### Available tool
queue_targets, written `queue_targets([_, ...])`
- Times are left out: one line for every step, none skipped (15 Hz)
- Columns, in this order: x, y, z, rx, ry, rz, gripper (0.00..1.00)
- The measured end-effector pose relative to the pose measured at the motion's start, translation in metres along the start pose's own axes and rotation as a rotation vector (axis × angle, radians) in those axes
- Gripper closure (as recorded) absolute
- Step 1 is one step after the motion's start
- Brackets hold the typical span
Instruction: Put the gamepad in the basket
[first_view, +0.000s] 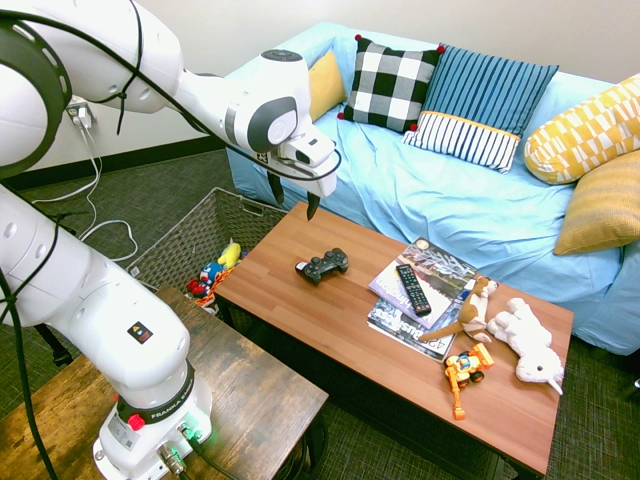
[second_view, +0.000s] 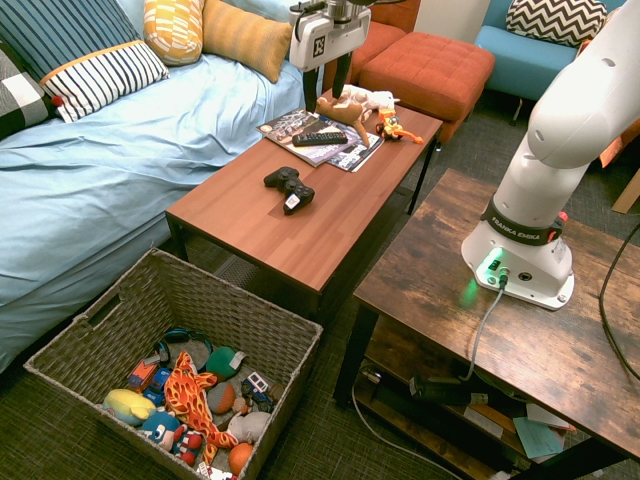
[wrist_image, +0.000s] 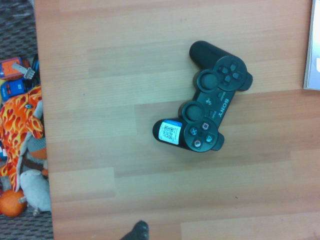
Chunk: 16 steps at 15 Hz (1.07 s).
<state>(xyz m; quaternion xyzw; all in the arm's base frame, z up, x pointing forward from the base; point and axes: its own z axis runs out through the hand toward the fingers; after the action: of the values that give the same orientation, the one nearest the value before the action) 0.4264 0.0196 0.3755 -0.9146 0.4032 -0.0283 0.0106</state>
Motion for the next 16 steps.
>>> queue_targets([0.001,-0.001,0.000,0.000,0.000,0.000,0.00])
queue_targets([0.000,-0.001,0.002,-0.004,-0.004,0.001,0.00])
queue_targets([0.000,-0.002,0.005,-0.009,-0.005,0.009,0.00])
queue_targets([0.001,-0.006,0.010,-0.013,-0.007,0.027,0.00])
queue_targets([0.002,-0.010,0.016,-0.020,-0.013,0.054,0.00])
queue_targets([0.005,-0.015,0.023,-0.030,-0.018,0.086,0.00])
queue_targets([0.009,-0.021,0.033,-0.040,-0.021,0.120,0.00])
queue_targets([0.015,-0.027,0.043,-0.048,-0.023,0.153,0.00])
queue_targets([0.021,-0.033,0.053,-0.054,-0.025,0.181,0.00])
queue_targets([0.028,-0.038,0.064,-0.059,-0.028,0.206,0.00])
queue_targets([0.035,-0.042,0.077,-0.071,-0.030,0.228,0.00])
queue_targets([0.042,-0.046,0.090,-0.083,-0.031,0.250,0.00])
queue_targets([0.048,-0.050,0.103,-0.089,-0.031,0.266,0.00])
queue_targets([0.054,-0.054,0.115,-0.092,-0.033,0.278,0.00])
queue_targets([0.059,-0.059,0.126,-0.097,-0.036,0.284,0.00])
queue_targets([0.064,-0.063,0.135,-0.106,-0.037,0.286,0.00])
